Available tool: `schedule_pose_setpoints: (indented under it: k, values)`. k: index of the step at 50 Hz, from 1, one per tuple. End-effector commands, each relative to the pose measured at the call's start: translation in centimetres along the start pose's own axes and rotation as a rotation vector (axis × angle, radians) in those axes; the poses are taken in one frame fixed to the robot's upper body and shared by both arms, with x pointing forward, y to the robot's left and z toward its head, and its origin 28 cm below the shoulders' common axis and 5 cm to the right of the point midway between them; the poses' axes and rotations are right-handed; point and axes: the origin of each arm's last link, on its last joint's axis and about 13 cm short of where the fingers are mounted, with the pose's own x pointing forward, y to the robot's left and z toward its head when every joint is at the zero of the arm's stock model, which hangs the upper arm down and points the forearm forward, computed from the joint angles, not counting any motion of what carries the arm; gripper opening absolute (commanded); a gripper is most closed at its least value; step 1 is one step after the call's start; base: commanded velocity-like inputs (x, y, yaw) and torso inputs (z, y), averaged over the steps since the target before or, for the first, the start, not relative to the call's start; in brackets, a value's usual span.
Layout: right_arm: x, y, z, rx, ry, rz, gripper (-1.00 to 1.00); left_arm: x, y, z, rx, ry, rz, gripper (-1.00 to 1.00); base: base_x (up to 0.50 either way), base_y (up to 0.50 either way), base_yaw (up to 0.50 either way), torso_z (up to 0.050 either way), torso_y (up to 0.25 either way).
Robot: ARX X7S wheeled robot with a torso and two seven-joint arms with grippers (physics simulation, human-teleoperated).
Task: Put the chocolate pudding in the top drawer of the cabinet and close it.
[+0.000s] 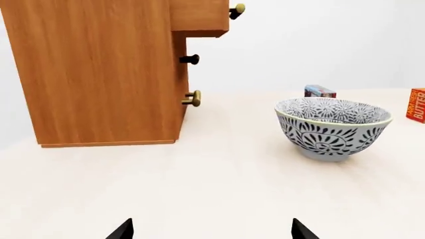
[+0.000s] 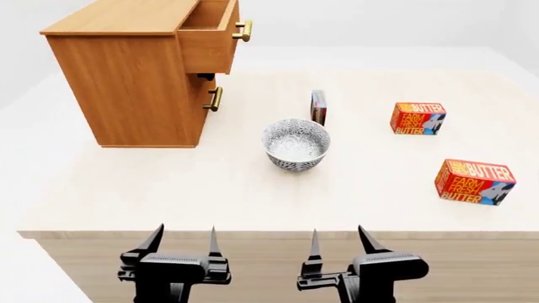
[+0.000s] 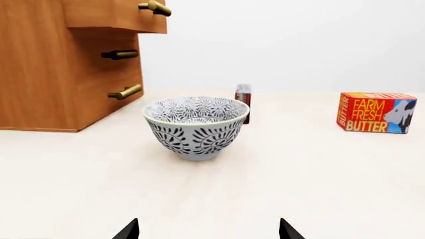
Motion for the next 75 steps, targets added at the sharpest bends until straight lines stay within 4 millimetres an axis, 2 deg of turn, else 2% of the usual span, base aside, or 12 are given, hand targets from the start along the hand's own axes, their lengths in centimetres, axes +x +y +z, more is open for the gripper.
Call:
schedule_pose_setpoints:
  k: [1, 6, 31, 42, 49, 53, 63, 75]
  values:
    - [-0.2, 0.1, 0.6, -0.005, 0.004, 0.02, 1.0, -0.5, 0.2, 0.9, -0.078, -0.123, -0.034, 1.0, 0.0, 0.0, 0.0, 0.0, 0.0]
    - [-0.5, 0.1, 0.9, -0.008, -0.003, 0.027, 1.0, -0.9, 0.3, 1.1, -0.066, -0.189, -0.053, 1.0, 0.0, 0.0, 0.0, 0.038, 0.0]
    - [-1.0, 0.0, 2.9, -0.026, -0.039, 0.046, 1.0, -0.8, 0.7, 1.7, -0.01, -0.256, -0.043, 1.0, 0.0, 0.0, 0.0, 0.05, 0.0]
    - [-1.2, 0.1, 3.9, -0.039, -0.074, 0.055, 1.0, -0.5, 1.4, 3.5, -0.013, -0.327, -0.001, 1.0, 0.0, 0.0, 0.0, 0.05, 0.0]
    - [-1.1, 0.2, 4.6, -0.046, -0.104, 0.069, 1.0, -0.5, 1.9, 4.6, 0.035, -0.356, 0.041, 1.0, 0.18, 0.0, 0.0, 0.0, 0.0]
    - [-1.4, 0.0, 5.6, -0.055, -0.136, 0.056, 1.0, -0.7, 2.1, 5.2, 0.072, -0.387, 0.056, 1.0, 0.2, 0.0, 0.0, 0.0, 0.0]
    - [-2.1, -0.5, 7.6, -0.084, -0.203, 0.027, 1.0, -1.6, 2.4, 6.7, 0.089, -0.417, 0.013, 1.0, 0.2, 0.0, 0.0, 0.0, 0.0]
    - [-2.5, -0.9, 8.5, -0.096, -0.257, 0.005, 1.0, -2.4, 3.2, 9.4, 0.079, -0.496, -0.005, 1.0, 0.2, 0.0, 0.0, 0.0, 0.0]
